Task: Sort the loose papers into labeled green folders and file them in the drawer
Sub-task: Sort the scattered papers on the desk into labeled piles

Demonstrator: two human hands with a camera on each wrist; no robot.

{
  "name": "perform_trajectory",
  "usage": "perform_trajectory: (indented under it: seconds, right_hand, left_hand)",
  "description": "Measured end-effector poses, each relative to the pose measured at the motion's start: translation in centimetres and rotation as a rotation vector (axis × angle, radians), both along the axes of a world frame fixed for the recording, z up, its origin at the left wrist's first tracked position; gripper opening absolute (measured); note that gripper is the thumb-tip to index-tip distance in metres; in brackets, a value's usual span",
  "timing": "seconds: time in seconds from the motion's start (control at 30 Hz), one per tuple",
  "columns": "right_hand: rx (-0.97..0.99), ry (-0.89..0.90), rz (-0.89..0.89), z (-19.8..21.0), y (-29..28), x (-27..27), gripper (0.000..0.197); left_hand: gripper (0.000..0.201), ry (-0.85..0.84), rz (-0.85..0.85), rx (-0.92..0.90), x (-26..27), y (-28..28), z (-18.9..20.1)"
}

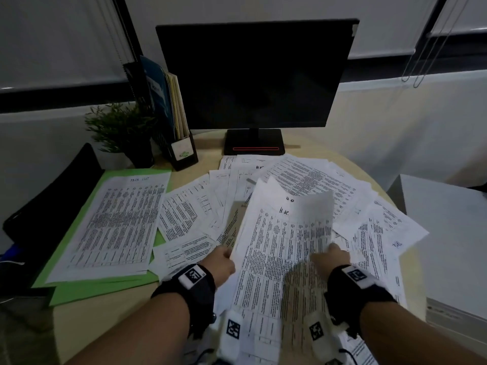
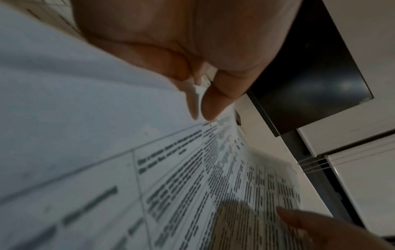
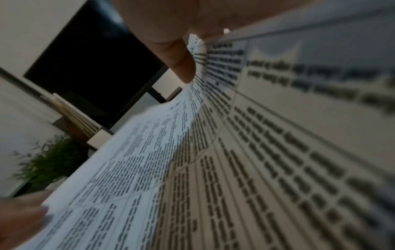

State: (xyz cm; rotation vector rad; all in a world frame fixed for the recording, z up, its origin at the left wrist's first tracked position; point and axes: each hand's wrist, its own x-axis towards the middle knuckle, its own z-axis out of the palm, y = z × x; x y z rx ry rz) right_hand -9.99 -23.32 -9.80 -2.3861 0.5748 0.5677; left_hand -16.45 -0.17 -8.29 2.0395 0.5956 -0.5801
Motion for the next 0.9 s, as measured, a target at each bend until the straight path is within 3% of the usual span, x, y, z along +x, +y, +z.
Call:
perform_trajectory:
  seconds: [0.1, 0.23, 0.33, 0.53, 0.67, 0.77, 0.9]
  right_hand:
    - [-0.027, 0.010, 0.009, 0.4, 1.6, -0.1, 0.030]
    - [-0.004, 0.043, 0.020, 1.0, 1.1, 0.3, 0.051]
    - [0.075, 0.032, 0.002, 1.3, 0.2, 0.8, 0.057]
    - [0.642, -0.195, -0.151, 2.9, 0.1, 2.3, 0.033]
    - [0.998, -0.243, -0.192, 4.5, 0.5, 3.3, 0.067]
    - [1.078, -0.402, -0.116, 7.7, 1.1, 3.1, 0.027]
    - [0.984, -0.669, -0.094, 11.6, 1.8, 3.1, 0.016]
  left_hand:
    - [0.068, -0.030, -0.034, -0.023, -0.7, -0.5, 0.4]
    - [0.073, -0.140, -0.126, 0.055, -1.8, -1.8, 1.5]
    - [0.069, -0.251, -0.111, -0.031, -2.2, -1.5, 2.8]
    - [0.055, -0.356, 0.051, -0.279, -2.2, 1.5, 6.2]
    - [0.044, -0.388, 0.135, -0.333, -1.4, 2.9, 8.1]
    - [0.036, -0.464, 0.164, -0.237, -0.5, 2.8, 8.9]
    - [0.031, -0.656, 0.156, -0.094, 0.8, 1.3, 10.1]
